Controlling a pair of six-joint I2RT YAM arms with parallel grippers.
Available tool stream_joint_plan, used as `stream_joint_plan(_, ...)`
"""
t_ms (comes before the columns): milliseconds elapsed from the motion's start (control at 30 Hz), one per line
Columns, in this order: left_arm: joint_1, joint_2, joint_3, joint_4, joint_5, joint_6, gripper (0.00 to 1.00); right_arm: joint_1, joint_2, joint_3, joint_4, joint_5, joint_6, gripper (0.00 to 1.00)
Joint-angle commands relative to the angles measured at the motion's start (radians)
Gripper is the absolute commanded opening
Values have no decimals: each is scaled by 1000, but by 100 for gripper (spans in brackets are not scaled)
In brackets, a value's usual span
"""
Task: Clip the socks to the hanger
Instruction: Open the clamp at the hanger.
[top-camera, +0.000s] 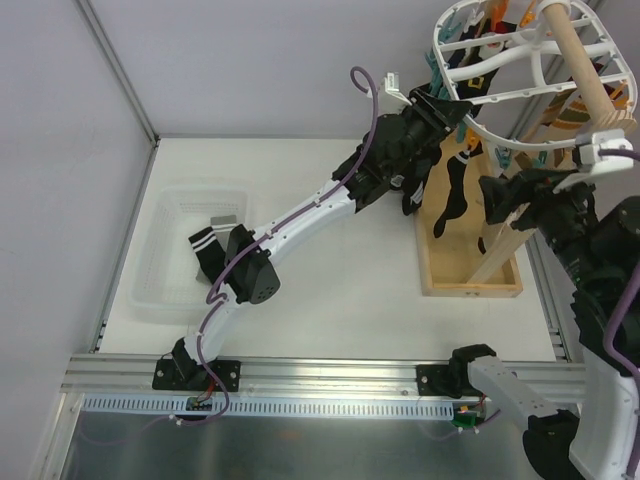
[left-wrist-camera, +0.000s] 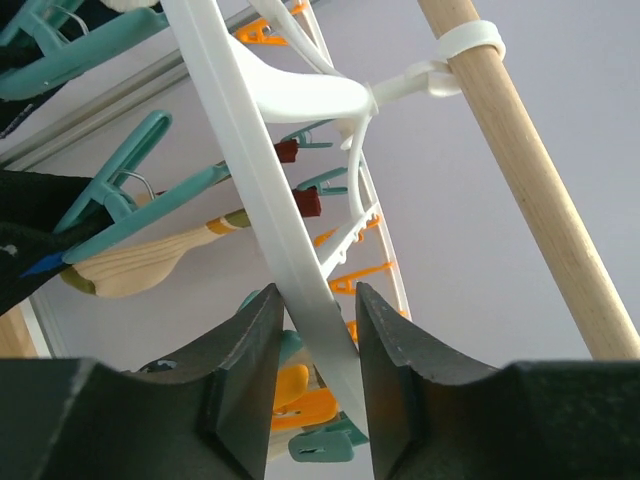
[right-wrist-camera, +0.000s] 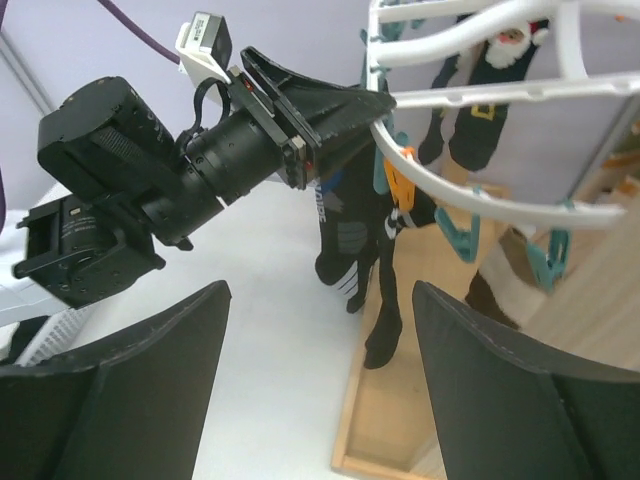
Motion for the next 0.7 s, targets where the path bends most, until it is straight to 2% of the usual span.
stream_joint_plan(0, 37, -34, 31, 58, 12, -49, 34, 3, 88, 58, 71, -100, -128, 78)
stream_joint_plan(200, 84, -89, -8, 18, 57, -74, 32, 3, 180, 59, 145, -99, -302, 83)
stream_joint_plan(367, 129, -115, -31, -11, 97, -109, 32, 13, 258, 91, 124, -91, -483, 85)
stream_joint_plan(500, 162, -126, -51, -14, 144, -142, 32, 55, 307, 88, 84, -28, -619, 85)
stream_joint_plan(600, 181, -127, -40, -13, 166, -129, 31, 110, 338, 91, 78, 126, -707, 85)
stream_joint_plan(667, 182, -126, -28, -13, 177, -116, 31, 134, 355, 101, 75, 173, -739, 85)
